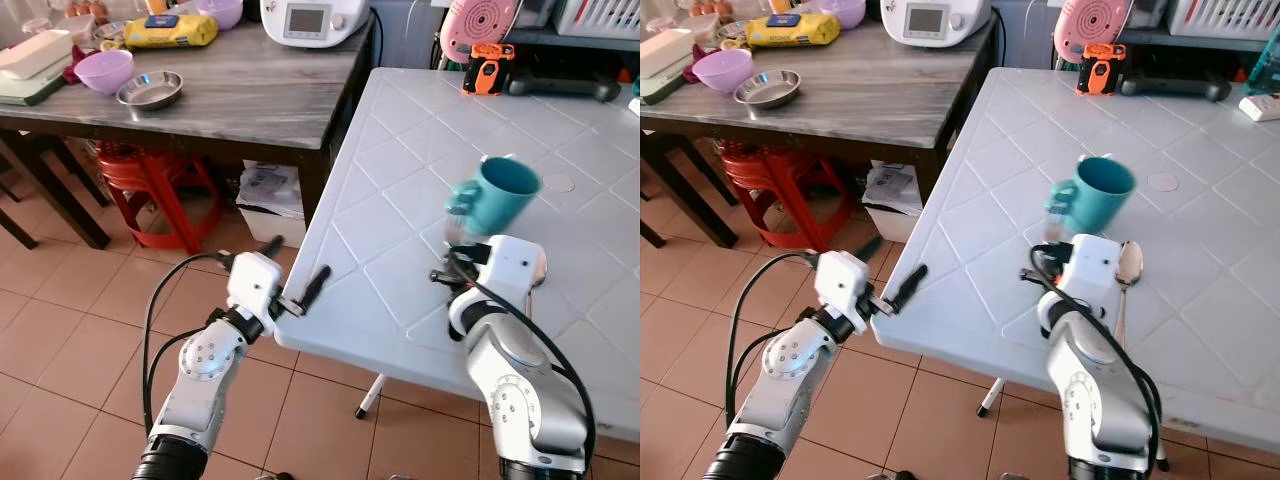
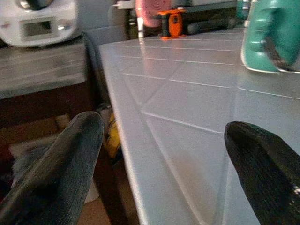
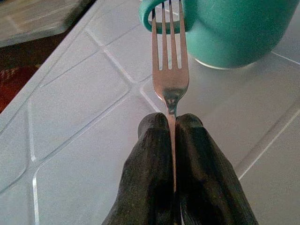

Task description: Setting the table

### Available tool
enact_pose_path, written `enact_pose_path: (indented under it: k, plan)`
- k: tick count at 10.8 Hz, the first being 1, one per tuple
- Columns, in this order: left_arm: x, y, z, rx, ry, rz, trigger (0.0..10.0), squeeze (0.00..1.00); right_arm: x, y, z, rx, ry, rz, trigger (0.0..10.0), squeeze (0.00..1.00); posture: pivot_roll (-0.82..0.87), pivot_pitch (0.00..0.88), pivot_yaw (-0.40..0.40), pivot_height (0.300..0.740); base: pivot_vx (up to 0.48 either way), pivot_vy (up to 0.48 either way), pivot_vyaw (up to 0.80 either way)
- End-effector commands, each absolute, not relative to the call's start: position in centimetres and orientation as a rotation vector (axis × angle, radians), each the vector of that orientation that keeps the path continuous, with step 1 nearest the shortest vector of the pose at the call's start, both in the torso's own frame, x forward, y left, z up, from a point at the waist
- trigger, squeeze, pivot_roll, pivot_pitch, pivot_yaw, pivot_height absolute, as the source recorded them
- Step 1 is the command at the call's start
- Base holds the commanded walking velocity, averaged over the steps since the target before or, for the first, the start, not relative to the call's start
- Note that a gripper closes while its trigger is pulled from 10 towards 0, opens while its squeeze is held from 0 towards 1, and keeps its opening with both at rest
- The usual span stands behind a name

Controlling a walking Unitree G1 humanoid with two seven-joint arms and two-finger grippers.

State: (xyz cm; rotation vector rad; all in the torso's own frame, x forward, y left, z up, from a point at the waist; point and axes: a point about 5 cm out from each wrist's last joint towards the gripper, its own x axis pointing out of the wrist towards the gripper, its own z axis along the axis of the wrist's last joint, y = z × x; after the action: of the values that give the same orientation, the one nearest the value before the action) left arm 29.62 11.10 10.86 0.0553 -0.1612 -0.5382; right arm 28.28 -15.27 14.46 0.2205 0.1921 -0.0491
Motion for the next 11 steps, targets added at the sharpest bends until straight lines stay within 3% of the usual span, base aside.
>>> enact_pose_path:
  k: [1,4,5,7,8,9,10,11]
  plan:
    - [29.4,12.3,10.3,0.013,-0.122,-0.460,10.0,0.00,27.9,-14.8,15.1,0.208,0.157,-0.020,0.0,0.00,-0.18,0.101,0.082,0.740,0.000,0.000,0.00]
    - [28.5,12.0,9.4,-0.014,-0.083,-0.467,10.0,0.00,27.3,-15.6,14.2,0.149,0.185,-0.089,1.1,0.00,-0.18,0.105,0.080,0.740,0.000,0.000,0.00]
    - [28.5,11.6,9.6,-0.021,-0.082,-0.479,10.0,0.00,27.1,-15.7,13.6,0.147,0.216,-0.109,0.0,0.00,-0.17,0.105,0.082,0.740,0.000,0.000,0.00]
    - [28.6,11.4,9.6,-0.020,-0.070,-0.496,10.0,0.00,27.2,-15.4,13.1,0.144,0.245,-0.092,0.0,0.00,-0.18,0.105,0.085,0.740,0.000,0.000,0.00]
    - [28.7,11.3,9.6,-0.018,-0.066,-0.510,10.0,0.00,27.2,-15.2,13.3,0.154,0.234,-0.081,0.9,0.00,-0.18,0.106,0.085,0.740,0.000,0.000,0.00]
    - [28.6,11.1,9.6,-0.031,-0.050,-0.549,10.0,0.00,26.7,-15.0,13.5,0.141,0.222,-0.051,9.3,0.00,-0.18,0.108,0.086,0.740,0.000,0.000,0.00]
    - [28.2,10.7,9.6,-0.042,-0.039,-0.600,10.0,0.00,26.4,-15.0,13.5,0.114,0.214,-0.041,10.0,0.00,-0.18,0.109,0.087,0.740,0.000,0.000,0.00]
    - [27.7,10.3,9.6,-0.062,-0.027,-0.669,10.0,0.00,25.8,-15.2,13.4,0.130,0.200,-0.031,10.0,0.00,-0.18,0.110,0.091,0.740,0.000,0.000,0.00]
